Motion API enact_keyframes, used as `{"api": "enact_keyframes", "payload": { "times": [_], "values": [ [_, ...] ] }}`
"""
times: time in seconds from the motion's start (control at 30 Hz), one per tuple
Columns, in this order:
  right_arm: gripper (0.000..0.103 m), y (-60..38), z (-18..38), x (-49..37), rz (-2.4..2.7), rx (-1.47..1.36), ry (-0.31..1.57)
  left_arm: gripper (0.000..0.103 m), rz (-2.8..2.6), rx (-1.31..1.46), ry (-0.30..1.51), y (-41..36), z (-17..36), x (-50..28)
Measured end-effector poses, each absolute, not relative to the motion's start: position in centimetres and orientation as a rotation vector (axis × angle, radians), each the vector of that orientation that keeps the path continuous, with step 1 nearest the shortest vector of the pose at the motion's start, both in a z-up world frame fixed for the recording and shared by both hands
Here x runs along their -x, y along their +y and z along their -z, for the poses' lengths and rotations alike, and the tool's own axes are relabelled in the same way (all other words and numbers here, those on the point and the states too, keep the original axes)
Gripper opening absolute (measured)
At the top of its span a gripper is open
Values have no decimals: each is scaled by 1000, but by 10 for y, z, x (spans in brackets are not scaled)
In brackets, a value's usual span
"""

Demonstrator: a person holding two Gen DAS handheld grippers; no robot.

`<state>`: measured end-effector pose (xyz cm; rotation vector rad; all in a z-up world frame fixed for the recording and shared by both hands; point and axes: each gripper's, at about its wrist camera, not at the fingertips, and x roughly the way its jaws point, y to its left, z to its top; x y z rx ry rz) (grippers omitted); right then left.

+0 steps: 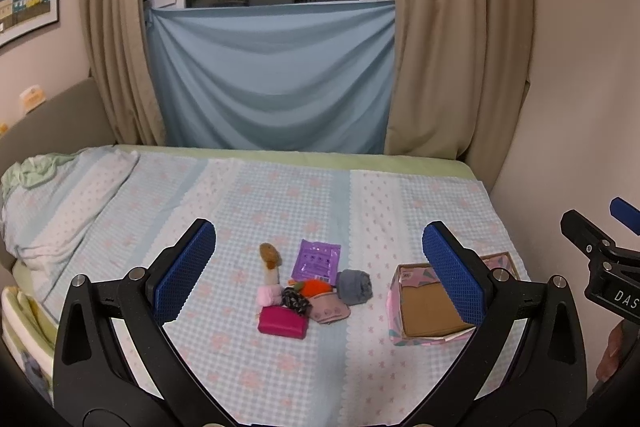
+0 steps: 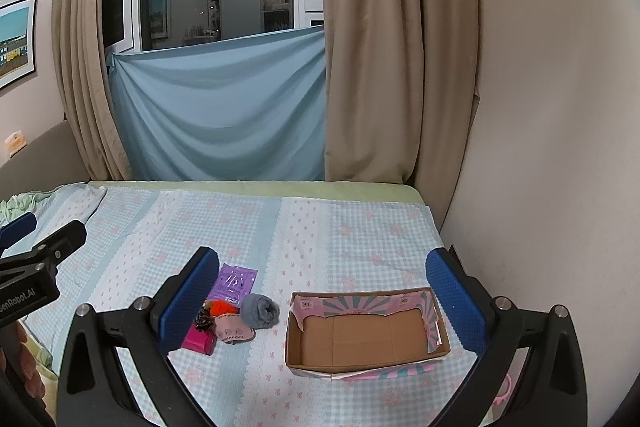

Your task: Organize soft objects

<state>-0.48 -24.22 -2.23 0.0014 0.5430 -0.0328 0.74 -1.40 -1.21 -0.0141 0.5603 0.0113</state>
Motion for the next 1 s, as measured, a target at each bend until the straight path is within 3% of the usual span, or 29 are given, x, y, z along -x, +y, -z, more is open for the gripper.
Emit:
{"api": "enact_keyframes", "payload": {
  "times": [1.0],
  "values": [
    [103, -241, 22, 4, 44, -9, 552, 103, -4, 27, 580, -9, 13, -10]
  ]
}}
